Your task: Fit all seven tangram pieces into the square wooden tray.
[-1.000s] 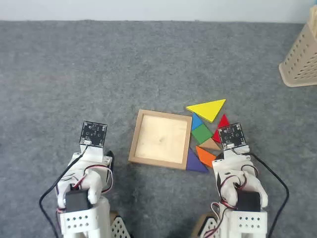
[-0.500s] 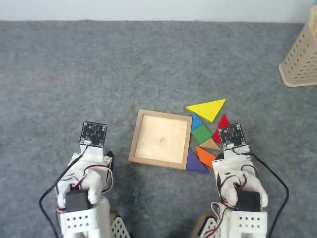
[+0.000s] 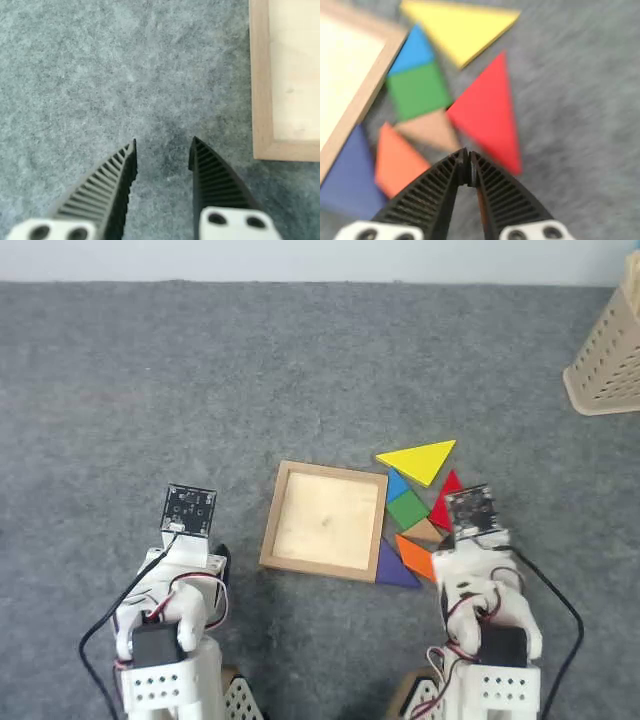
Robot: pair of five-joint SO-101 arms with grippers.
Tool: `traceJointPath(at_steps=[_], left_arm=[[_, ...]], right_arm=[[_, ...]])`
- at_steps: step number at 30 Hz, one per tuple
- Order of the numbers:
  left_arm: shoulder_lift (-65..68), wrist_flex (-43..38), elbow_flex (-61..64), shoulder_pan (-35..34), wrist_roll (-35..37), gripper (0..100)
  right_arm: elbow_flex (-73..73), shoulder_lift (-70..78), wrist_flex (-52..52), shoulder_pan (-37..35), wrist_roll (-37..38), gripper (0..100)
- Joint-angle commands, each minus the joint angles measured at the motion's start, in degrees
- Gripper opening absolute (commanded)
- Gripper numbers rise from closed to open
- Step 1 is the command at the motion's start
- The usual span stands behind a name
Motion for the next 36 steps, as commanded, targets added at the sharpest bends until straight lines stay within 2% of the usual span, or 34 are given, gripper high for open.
traceJointPath(at_steps=[1,3,9,14,20,22,29,33,36], left_arm=[[-1.1,0.4,-0.7,0.1,-0.1,17],[-1.1,0.4,-0.7,0.1,-0.1,17],[-1.1,0.4,-0.7,0.1,-0.1,17],[-1.1,0.4,-0.7,0.1,-0.1,17],[-1.1,0.4,-0.7,0.1,-0.1,17],[-1.1,0.4,-0.7,0.1,-0.1,17],[-1.1,0.4,-0.7,0.1,-0.1,17],[-1.1,0.4,-0.7,0.1,-0.1,17],[-1.1,0.4,-0.7,0.1,-0.1,17]], right_arm=[[-5.5,-1.4,-5.1,7.3,4.8,0.6],[-7.9,-1.4,-5.6,9.3,5.7,0.6],[-14.4,3.4,-2.5,9.3,5.8,0.6],[-24.5,21.2,-0.3,8.5,5.7,0.6],[-39.6,50.2,3.1,1.9,5.6,0.8],[-46.1,59.7,6.1,-0.6,4.9,3.8],[-68.3,84.7,11.0,-7.6,1.4,23.9],[-76.5,95.5,15.0,-10.8,1.4,24.6],[-77.2,101.5,13.5,-10.9,1.3,24.6]])
